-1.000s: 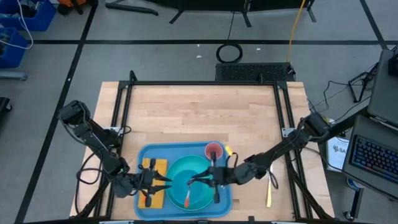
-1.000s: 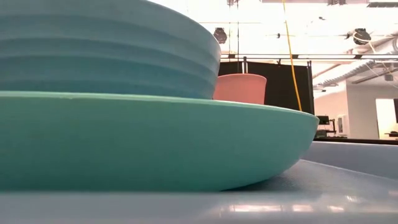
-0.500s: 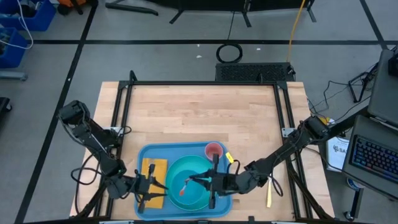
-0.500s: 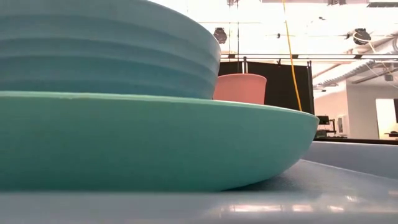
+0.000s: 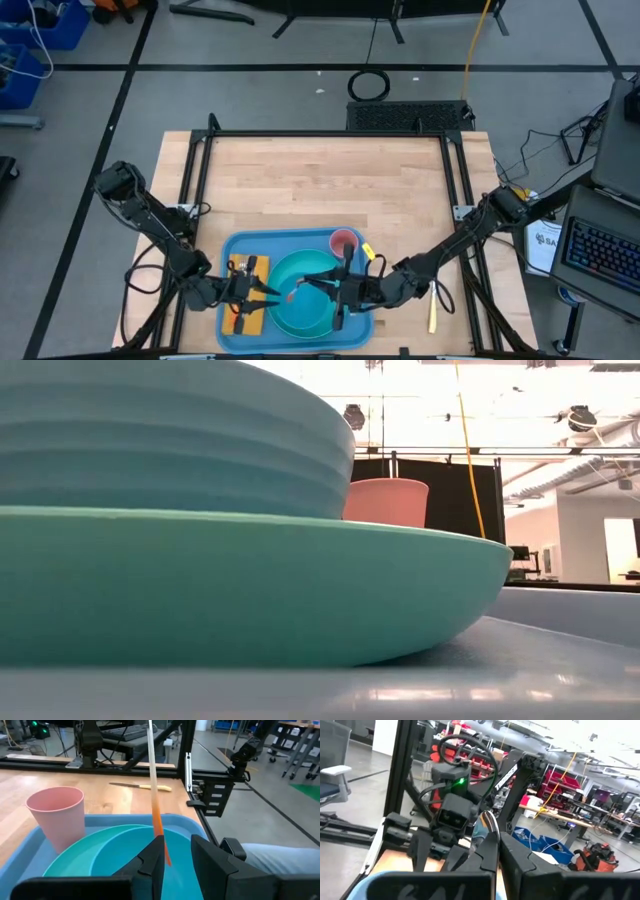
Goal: Set up tray
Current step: Put the orange spoon on the yellow table napkin to the right of the orange fork
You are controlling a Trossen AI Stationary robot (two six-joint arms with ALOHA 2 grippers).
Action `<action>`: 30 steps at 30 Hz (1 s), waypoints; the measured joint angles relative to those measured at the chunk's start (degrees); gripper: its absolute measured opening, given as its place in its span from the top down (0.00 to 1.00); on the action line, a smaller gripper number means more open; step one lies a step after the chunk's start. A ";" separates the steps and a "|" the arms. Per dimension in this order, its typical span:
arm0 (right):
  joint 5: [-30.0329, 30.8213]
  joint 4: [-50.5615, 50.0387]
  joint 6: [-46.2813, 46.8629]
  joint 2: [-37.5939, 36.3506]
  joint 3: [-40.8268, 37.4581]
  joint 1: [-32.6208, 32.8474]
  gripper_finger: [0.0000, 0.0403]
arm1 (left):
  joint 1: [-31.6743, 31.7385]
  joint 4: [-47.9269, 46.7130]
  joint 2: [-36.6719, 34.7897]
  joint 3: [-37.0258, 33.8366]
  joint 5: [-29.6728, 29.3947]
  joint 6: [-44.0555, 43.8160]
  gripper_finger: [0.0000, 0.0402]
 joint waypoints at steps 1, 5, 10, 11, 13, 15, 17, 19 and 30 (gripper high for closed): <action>0.02 0.18 -0.16 0.00 0.00 -0.14 1.00 | 0.13 0.00 0.00 0.00 0.02 -0.23 0.75; -0.18 0.78 -0.99 0.00 -0.01 -0.55 1.00 | 0.23 -0.08 0.00 0.00 0.06 -0.44 0.75; -3.83 2.95 -0.99 0.00 -0.02 -1.45 1.00 | 0.22 -0.11 0.00 0.00 -0.02 -0.46 0.75; -4.56 3.11 -1.00 0.00 -0.02 -1.66 1.00 | 0.22 -0.11 0.00 0.00 -0.02 -0.46 0.75; -4.61 3.53 -1.02 0.00 -0.02 -1.74 1.00 | 0.22 -0.11 0.00 0.00 -0.02 -0.46 0.75; -4.75 3.56 -0.97 0.00 -0.02 -1.92 1.00 | 0.22 -0.19 0.00 0.00 -0.04 -0.47 0.75; -5.04 3.74 -0.97 0.00 -0.02 -1.93 1.00 | 0.22 -0.66 0.00 0.00 -0.07 -0.48 0.75; -5.70 4.40 -1.16 0.00 -0.02 -1.97 1.00 | 0.28 -0.88 0.00 0.00 -0.07 -0.56 0.75; -6.23 4.83 -0.91 0.00 -0.02 -2.48 1.00 | 0.96 -1.42 0.00 0.00 -0.04 -2.19 0.75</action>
